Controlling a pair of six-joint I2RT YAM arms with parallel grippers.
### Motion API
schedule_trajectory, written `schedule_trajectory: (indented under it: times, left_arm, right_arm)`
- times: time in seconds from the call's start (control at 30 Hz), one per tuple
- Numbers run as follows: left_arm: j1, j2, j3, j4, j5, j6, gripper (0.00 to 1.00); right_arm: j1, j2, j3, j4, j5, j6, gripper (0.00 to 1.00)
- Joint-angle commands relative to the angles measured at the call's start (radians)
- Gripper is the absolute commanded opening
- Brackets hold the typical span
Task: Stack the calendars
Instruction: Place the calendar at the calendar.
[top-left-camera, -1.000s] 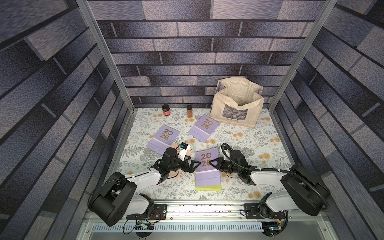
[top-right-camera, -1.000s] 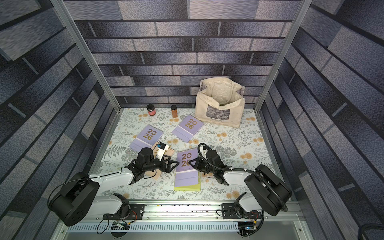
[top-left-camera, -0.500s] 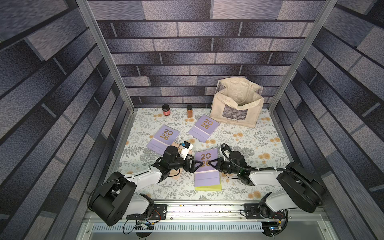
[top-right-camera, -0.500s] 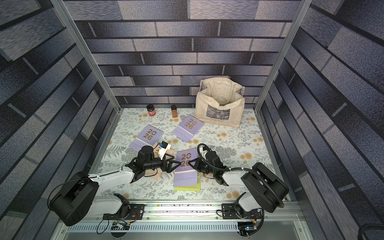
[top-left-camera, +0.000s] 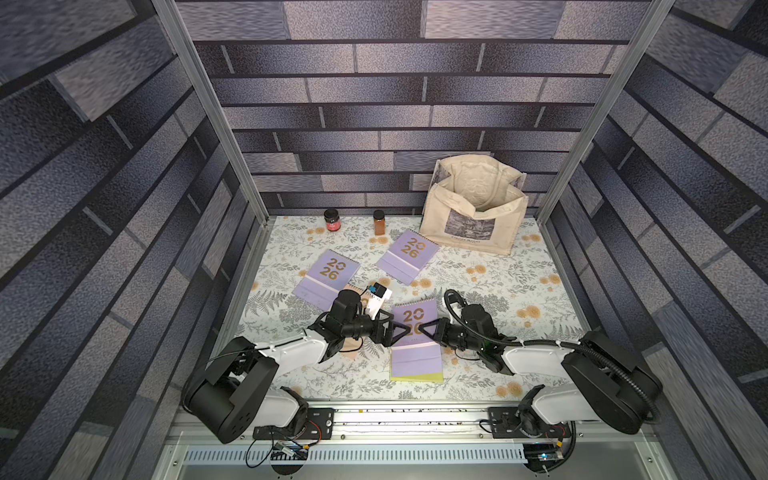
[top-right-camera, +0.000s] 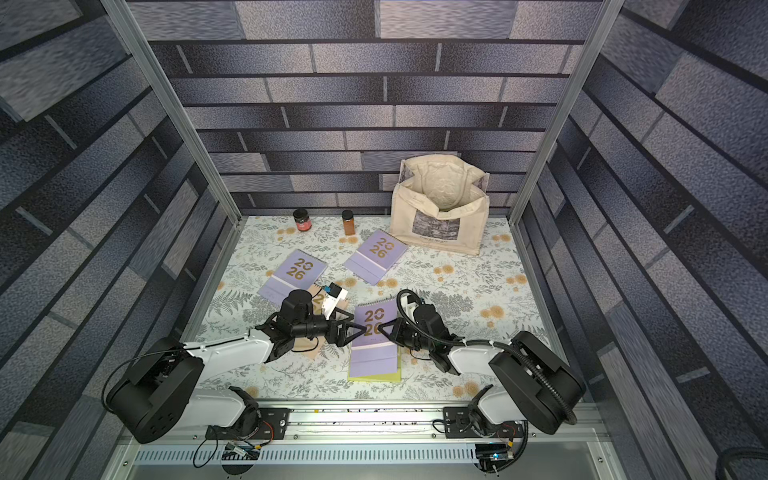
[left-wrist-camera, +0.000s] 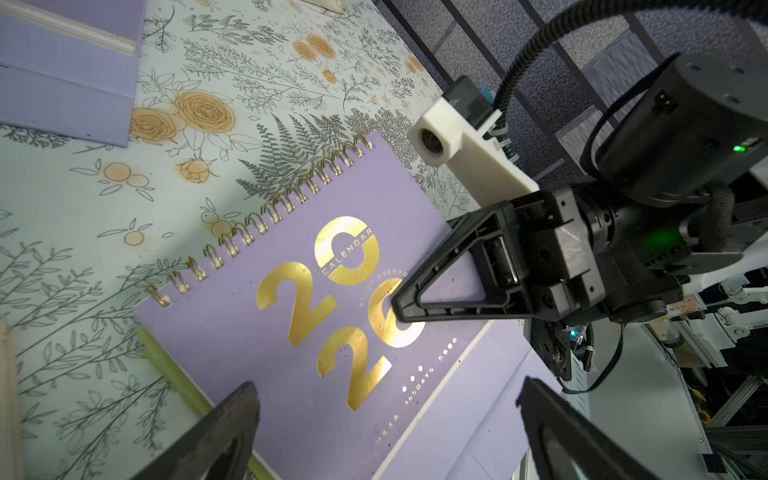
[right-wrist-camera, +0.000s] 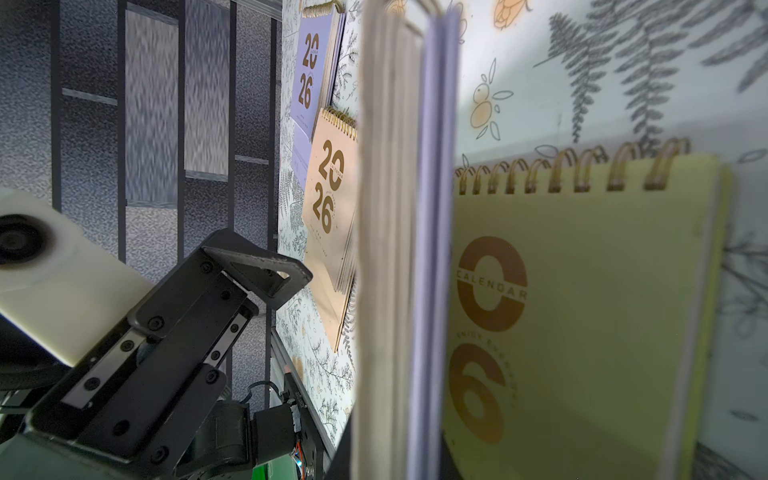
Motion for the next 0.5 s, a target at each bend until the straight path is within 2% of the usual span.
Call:
schedule_trajectory:
  times: [0.0, 0.47]
  left_arm:
    - [-0.01, 0.007, 0.031, -0.011, 0.025, 0.003, 1.0]
    - [-0.048, 0.067, 0.051, 0.007, 0.07, -0.009, 1.0]
  right_arm:
    - [0.009, 0.013, -0.023, -0.078, -0.004, -0.04, 0.0]
    - [0.009, 0.022, -0.035, -0.111, 0.03, -0.011, 0.0]
